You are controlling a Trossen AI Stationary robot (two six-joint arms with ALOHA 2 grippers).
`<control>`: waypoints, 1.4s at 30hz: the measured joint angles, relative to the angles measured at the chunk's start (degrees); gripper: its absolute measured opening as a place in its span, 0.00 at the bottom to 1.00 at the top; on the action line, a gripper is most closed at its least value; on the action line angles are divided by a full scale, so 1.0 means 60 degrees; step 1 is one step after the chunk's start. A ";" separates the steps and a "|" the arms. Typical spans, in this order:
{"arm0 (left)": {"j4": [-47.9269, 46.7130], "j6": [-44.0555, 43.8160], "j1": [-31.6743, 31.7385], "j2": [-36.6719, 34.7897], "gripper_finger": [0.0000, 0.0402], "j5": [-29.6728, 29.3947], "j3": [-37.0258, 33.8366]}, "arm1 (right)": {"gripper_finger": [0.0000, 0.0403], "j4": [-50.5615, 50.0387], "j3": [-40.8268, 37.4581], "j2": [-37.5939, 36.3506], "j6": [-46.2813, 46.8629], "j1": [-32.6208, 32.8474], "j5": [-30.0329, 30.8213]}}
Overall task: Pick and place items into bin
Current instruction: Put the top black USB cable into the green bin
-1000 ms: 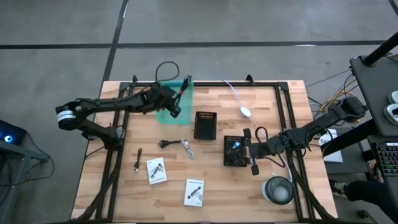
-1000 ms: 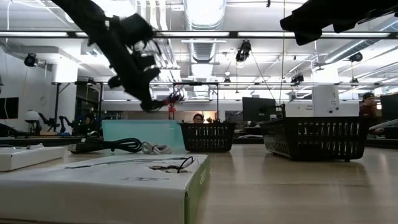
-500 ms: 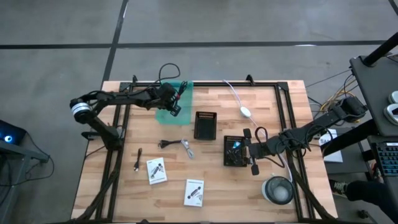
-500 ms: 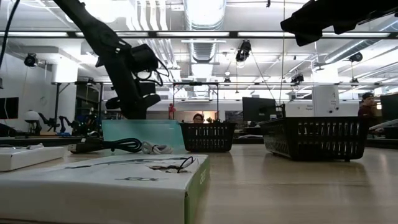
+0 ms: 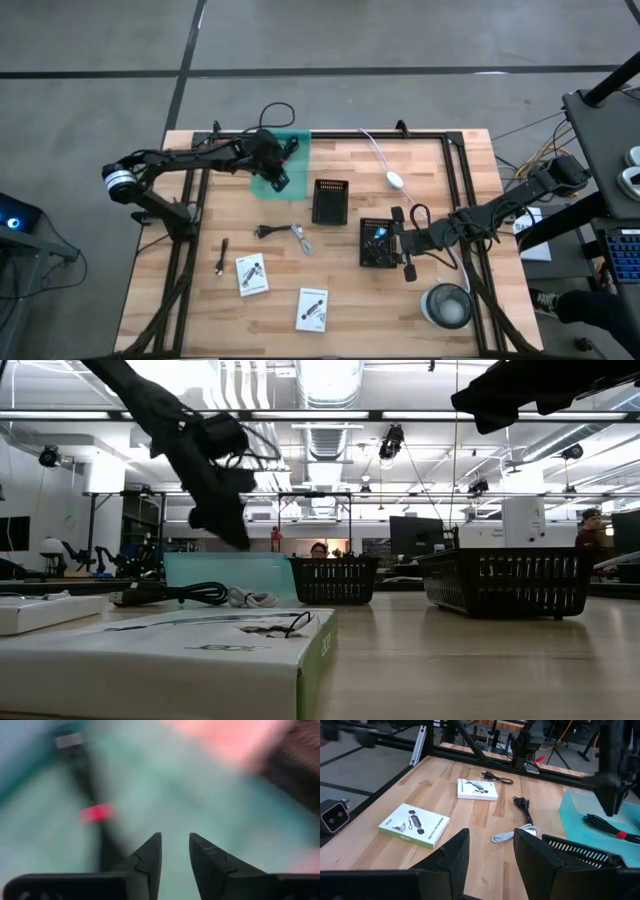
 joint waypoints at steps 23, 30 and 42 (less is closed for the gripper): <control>0.1104 0.3637 -0.3747 -0.1516 0.55 0.3402 -0.0374 | 0.35 -0.0029 0.0000 0.0000 0.0215 0.0001 0.0000; -0.0334 0.2851 -0.4004 -0.1374 0.55 0.2687 -0.0931 | 0.35 -0.0062 0.0000 0.0000 0.0249 0.0001 0.0000; -0.0544 0.2098 -0.3989 -0.0897 0.55 0.0622 -0.1593 | 0.35 -0.0255 -0.0004 0.0000 0.0251 0.0001 0.0000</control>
